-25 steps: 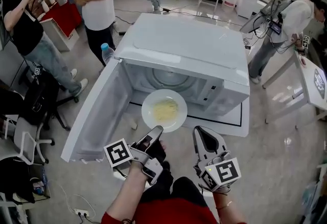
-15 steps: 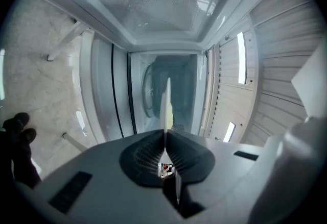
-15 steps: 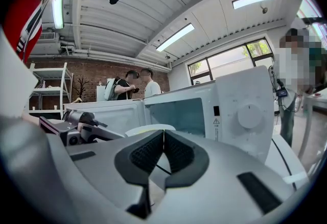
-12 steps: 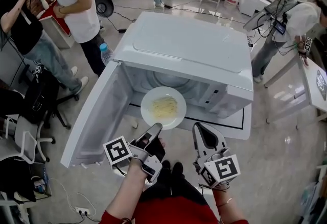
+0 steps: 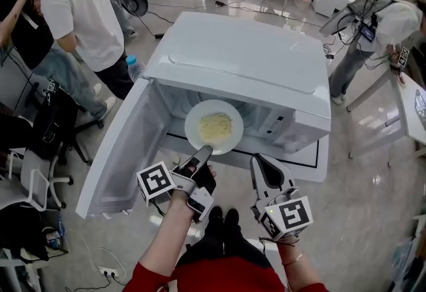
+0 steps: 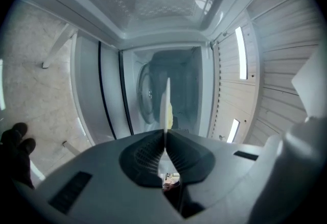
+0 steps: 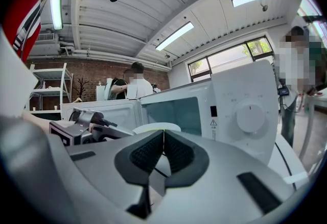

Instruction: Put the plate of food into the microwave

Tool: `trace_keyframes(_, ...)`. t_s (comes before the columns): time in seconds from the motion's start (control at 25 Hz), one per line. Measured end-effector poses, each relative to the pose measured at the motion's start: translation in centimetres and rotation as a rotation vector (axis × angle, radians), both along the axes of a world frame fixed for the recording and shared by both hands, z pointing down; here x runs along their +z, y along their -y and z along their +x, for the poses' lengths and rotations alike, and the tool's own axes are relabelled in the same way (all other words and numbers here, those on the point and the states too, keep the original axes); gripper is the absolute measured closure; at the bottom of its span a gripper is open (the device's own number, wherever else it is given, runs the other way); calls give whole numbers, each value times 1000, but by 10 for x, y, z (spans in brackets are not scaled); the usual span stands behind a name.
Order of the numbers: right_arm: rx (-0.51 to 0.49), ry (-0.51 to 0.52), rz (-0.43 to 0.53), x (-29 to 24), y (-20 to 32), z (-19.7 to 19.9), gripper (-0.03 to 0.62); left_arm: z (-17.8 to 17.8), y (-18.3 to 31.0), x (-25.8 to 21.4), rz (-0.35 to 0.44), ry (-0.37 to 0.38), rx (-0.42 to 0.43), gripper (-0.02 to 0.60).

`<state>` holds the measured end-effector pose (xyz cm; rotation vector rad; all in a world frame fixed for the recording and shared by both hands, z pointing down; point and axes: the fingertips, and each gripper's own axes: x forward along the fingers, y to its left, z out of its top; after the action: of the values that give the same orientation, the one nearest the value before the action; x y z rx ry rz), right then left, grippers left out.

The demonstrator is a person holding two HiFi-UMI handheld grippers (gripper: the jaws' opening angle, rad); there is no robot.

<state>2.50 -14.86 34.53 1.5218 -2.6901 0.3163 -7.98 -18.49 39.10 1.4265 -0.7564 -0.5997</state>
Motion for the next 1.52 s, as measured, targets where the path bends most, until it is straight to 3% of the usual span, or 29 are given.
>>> trace_keyframes(0.32, -23, -13, -3, 8, 13, -13, 579, 3, 37, 11, 16, 49, -2, 560)
trace_keyframes(0.52, -26, -20, -2, 15, 20, -16, 579, 8, 54, 12, 32, 22, -16, 560)
trace_keyframes(0.96, -18, -9, 41, 29, 28, -24, 579, 13, 74, 20, 52, 63, 12, 560)
trace_keyframes(1.52, -25, -12, 56, 45, 36, -34, 579, 11, 124, 26, -3, 113, -32, 560)
